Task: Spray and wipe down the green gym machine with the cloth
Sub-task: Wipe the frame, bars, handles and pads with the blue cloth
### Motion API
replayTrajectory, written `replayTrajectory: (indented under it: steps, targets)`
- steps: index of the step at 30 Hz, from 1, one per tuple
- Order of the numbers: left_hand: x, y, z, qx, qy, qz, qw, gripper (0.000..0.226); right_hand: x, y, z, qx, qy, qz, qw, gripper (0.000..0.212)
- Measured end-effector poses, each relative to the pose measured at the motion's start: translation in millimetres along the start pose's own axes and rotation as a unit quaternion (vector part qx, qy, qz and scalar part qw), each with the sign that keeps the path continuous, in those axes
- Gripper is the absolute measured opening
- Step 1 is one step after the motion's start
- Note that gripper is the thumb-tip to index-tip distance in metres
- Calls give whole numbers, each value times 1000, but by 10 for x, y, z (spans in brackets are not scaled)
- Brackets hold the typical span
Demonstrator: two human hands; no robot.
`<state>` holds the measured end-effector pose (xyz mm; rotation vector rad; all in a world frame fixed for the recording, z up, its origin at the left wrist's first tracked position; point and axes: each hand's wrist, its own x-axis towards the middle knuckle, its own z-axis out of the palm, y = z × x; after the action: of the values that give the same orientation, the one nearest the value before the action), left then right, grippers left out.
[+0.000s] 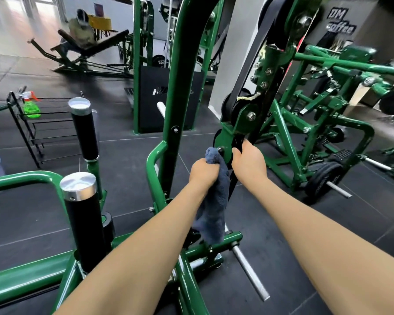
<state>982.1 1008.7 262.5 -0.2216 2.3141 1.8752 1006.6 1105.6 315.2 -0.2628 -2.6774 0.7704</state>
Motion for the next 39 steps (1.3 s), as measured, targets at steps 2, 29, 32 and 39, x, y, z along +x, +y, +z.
replayTrajectory:
  steps: [2,29,32,39]
  targets:
    - [-99,-75,2,-33,-9,1,999,12,-22,-46,-12,7,-2,6,1000,28]
    - [-411,747,-232,26,57,73,995,46,-209,-159,-600,56,171,33,983,31]
    - [-301,774,-187,74,108,166,977,43,-66,-240,-584,-36,148,-4,988,39]
    - [-110,530,-82,88,132,282,946,31,-56,-186,-257,-112,136,-20,984,25]
